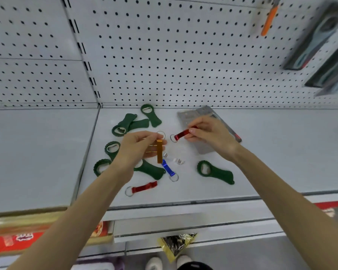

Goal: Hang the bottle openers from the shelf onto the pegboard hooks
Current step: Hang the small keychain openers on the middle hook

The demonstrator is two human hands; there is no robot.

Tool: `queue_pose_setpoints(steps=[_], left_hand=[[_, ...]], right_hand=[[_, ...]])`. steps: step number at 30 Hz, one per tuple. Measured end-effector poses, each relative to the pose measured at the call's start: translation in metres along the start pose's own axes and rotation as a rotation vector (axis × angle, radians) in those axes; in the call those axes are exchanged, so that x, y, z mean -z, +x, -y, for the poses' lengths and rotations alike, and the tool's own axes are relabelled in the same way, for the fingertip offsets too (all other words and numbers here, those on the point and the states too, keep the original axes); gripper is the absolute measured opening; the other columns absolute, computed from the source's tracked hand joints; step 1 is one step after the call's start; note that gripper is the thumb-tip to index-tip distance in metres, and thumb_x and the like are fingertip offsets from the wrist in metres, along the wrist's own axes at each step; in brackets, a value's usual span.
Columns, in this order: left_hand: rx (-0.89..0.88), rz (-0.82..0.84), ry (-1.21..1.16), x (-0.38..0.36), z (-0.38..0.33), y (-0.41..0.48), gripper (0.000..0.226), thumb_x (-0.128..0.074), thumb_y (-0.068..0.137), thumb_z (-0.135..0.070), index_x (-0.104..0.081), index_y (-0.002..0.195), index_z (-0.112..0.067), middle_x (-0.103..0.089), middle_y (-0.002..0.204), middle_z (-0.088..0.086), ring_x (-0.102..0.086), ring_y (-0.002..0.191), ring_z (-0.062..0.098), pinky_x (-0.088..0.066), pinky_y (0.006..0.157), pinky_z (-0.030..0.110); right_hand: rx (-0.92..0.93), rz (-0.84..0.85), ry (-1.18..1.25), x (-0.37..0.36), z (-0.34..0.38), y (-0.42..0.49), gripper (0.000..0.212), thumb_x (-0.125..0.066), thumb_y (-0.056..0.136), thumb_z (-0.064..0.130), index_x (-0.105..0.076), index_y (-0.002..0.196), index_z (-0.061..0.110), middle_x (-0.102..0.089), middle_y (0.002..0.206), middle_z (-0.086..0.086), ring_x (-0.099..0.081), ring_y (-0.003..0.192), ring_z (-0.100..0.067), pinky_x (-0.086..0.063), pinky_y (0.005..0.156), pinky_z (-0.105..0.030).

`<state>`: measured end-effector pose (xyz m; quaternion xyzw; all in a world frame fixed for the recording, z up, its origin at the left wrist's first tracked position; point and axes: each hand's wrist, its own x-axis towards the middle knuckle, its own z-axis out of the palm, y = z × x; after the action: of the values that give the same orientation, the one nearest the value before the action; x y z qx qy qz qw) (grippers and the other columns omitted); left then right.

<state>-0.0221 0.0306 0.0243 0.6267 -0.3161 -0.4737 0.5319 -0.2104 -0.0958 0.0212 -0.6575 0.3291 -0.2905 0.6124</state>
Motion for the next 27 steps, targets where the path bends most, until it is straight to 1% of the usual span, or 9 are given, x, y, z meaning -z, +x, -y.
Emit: queue_pose_setpoints(steps=[3,5,9,12,15,18,22,24,27], left_hand=[[0.007,0.059,0.025,-0.009,-0.002,-0.006,0.019,-0.054,0.096,-0.019,-0.071,0.099,-0.011,-0.076,0.089,0.001,-0.073,0.081,0.014,-0.057,0.066,0.019],[0.011,0.084,0.042,-0.016,-0.003,-0.011,0.018,-0.055,0.095,-0.018,-0.071,0.098,-0.011,-0.076,0.088,0.001,-0.073,0.081,0.015,-0.058,0.072,0.022],[0.001,0.113,0.053,-0.033,-0.004,-0.022,0.014,-0.058,0.093,-0.015,-0.071,0.093,-0.01,-0.076,0.084,0.002,-0.074,0.079,0.014,-0.056,0.064,0.017],[0.009,0.129,0.051,-0.048,-0.003,-0.032,0.016,-0.055,0.095,-0.014,-0.07,0.092,-0.01,-0.076,0.089,0.006,-0.074,0.083,0.018,-0.057,0.064,0.018],[0.027,0.134,0.03,-0.066,-0.002,-0.047,0.019,-0.05,0.098,-0.014,-0.067,0.092,-0.008,-0.076,0.092,0.007,-0.073,0.083,0.018,-0.056,0.062,0.017],[0.046,0.16,-0.03,-0.088,-0.004,-0.065,0.021,-0.045,0.1,-0.014,-0.062,0.089,-0.008,-0.076,0.092,0.009,-0.074,0.078,0.017,-0.056,0.06,0.018],[0.039,0.164,-0.039,-0.12,-0.005,-0.088,0.02,-0.042,0.1,-0.01,-0.057,0.088,-0.009,-0.074,0.096,0.013,-0.072,0.087,0.023,-0.057,0.071,0.025],[0.045,0.16,-0.047,-0.139,-0.001,-0.102,0.019,-0.042,0.1,-0.011,-0.057,0.089,-0.01,-0.073,0.097,0.013,-0.072,0.087,0.021,-0.056,0.077,0.027],[0.06,0.179,-0.095,-0.167,0.01,-0.128,0.014,-0.045,0.099,-0.011,-0.057,0.092,-0.009,-0.074,0.097,0.014,-0.072,0.088,0.021,-0.058,0.074,0.026]], right_hand=[[0.017,-0.054,0.045,0.001,0.0,-0.022,0.018,-0.058,0.09,-0.004,-0.065,0.102,0.007,-0.074,0.083,-0.003,-0.073,0.077,-0.018,-0.055,0.071,-0.019],[0.012,-0.092,0.035,0.003,-0.002,-0.036,0.017,-0.06,0.089,-0.001,-0.067,0.103,0.007,-0.075,0.086,-0.007,-0.073,0.08,-0.02,-0.055,0.073,-0.021],[0.012,-0.188,0.076,0.008,-0.004,-0.061,0.006,-0.064,0.088,0.003,-0.069,0.09,0.006,-0.074,0.09,-0.016,-0.072,0.084,-0.028,-0.057,0.076,-0.027],[0.051,-0.258,0.069,0.015,-0.004,-0.079,0.008,-0.064,0.089,0.005,-0.07,0.084,0.006,-0.074,0.085,-0.013,-0.072,0.079,-0.025,-0.057,0.073,-0.026],[0.082,-0.319,0.092,0.025,-0.003,-0.097,0.009,-0.064,0.087,0.001,-0.071,0.087,0.008,-0.073,0.08,-0.01,-0.072,0.076,-0.026,-0.057,0.073,-0.027],[0.099,-0.341,0.083,0.034,-0.003,-0.118,0.01,-0.066,0.086,-0.001,-0.071,0.089,0.007,-0.073,0.083,-0.01,-0.072,0.078,-0.029,-0.057,0.075,-0.03],[0.108,-0.355,0.062,0.052,-0.002,-0.151,0.011,-0.066,0.084,-0.004,-0.072,0.088,0.004,-0.073,0.084,-0.011,-0.073,0.081,-0.026,-0.056,0.075,-0.026],[0.108,-0.343,0.053,0.063,-0.002,-0.173,0.01,-0.066,0.084,-0.003,-0.072,0.09,0.002,-0.073,0.087,-0.015,-0.072,0.084,-0.025,-0.055,0.077,-0.025],[0.104,-0.309,0.051,0.08,-0.004,-0.209,0.014,-0.068,0.082,-0.004,-0.074,0.085,0.008,-0.073,0.088,-0.014,-0.072,0.087,-0.024,-0.054,0.079,-0.023]])
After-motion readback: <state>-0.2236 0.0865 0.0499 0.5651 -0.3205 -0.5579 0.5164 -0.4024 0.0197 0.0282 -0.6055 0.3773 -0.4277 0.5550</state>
